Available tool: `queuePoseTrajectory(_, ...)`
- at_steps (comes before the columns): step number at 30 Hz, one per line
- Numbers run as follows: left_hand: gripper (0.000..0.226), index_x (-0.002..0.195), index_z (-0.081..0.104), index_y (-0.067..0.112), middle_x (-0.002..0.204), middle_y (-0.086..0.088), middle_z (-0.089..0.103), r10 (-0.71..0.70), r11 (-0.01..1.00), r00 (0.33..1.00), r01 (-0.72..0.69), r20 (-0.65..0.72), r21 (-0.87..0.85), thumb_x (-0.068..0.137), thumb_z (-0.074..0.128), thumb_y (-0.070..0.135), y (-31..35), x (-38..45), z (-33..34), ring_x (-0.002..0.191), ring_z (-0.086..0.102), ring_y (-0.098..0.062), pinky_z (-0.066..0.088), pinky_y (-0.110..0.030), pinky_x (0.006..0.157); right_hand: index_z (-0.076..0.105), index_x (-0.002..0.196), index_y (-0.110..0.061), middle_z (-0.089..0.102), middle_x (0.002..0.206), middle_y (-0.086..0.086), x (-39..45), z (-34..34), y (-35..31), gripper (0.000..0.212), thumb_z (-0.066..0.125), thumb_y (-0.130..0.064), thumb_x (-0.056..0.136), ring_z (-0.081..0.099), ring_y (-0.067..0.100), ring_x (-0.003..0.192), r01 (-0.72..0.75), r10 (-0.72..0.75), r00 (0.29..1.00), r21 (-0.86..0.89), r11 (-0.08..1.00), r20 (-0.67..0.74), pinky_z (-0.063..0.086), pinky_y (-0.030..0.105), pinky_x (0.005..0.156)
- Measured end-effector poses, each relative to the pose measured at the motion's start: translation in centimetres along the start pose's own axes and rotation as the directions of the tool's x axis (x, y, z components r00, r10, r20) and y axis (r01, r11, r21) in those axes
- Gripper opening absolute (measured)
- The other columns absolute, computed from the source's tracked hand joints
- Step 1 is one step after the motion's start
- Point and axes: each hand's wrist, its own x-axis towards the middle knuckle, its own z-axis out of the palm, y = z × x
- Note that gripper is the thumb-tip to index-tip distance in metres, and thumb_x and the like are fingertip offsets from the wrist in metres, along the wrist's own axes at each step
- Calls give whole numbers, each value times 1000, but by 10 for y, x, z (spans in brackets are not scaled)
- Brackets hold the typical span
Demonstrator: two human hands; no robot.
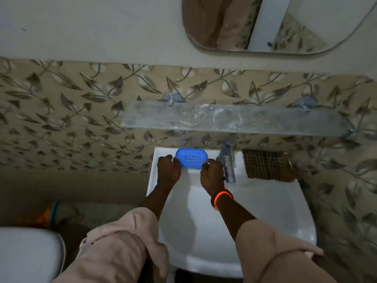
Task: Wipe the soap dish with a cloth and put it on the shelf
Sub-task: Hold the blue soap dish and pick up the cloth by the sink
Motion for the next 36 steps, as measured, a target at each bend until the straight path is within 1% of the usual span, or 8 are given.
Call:
queuePoseTrajectory(4,51,63,57,-7,69,-25,66,-90,996,994,92,69,-17,90,36,31,9,9,1,70,63,-39,42,-39,61,62,111,8,65,108,28,9,5,-7,31,44,-16,103,60,35,103,-154,154,988,75,985,0,49,34,84)
queuePoseTrajectory(9,39,66,53,2,73,-17,61,-179,977,983,183,52,-108,102,45,16,20,15,-2,75,61,-34,38,-32,65,66,95,3,63,82,11,14,7,-10,31,45,-18,103,60,21,77,-197,194,980,184,963,34,38,13,51)
queuePoseTrajectory(15,45,105,70,-1,110,-23,72,-270,945,958,282,96,-166,106,42,34,32,15,-8,106,65,-39,48,-36,83,58,104,-25,66,86,10,19,6,-20,17,45,-37,101,69,29,80,-323,309,947,282,904,91,64,46,65)
queuePoseTrajectory(19,65,90,71,-6,95,-27,73,-235,963,972,237,25,-130,103,36,47,28,13,-7,98,67,-43,53,-48,91,63,119,-10,69,99,16,16,6,-23,43,40,-42,101,64,32,99,-200,201,979,180,963,14,59,47,82)
queuePoseTrajectory(22,76,93,72,-2,96,-26,73,-250,955,968,241,-29,-172,93,28,59,24,13,-13,98,66,-43,52,-53,92,63,118,-4,68,90,11,6,-3,-31,37,42,-30,104,65,24,87,-120,118,993,205,971,23,52,31,72)
queuePoseTrajectory(26,38,92,66,3,91,-15,69,-268,898,957,207,-111,-389,106,42,29,43,-24,-43,88,65,-32,45,-33,73,65,119,-13,75,99,7,-30,-19,-41,25,49,-20,101,74,24,87,-57,55,998,326,944,16,61,37,79)
queuePoseTrajectory(31,26,115,57,12,107,-2,67,-271,666,961,235,64,-708,109,39,29,38,-90,-54,100,67,-18,63,-39,76,64,112,-16,76,83,9,-90,-59,-31,18,58,-9,96,74,22,65,-290,249,957,584,758,152,64,43,65)
queuePoseTrajectory(36,50,133,62,12,127,-16,70,-294,188,858,484,421,-855,105,37,45,54,-138,-47,116,63,-32,53,-48,95,64,110,2,75,77,24,-137,-108,-7,21,66,1,89,71,36,64,-531,321,847,705,470,424,60,39,61)
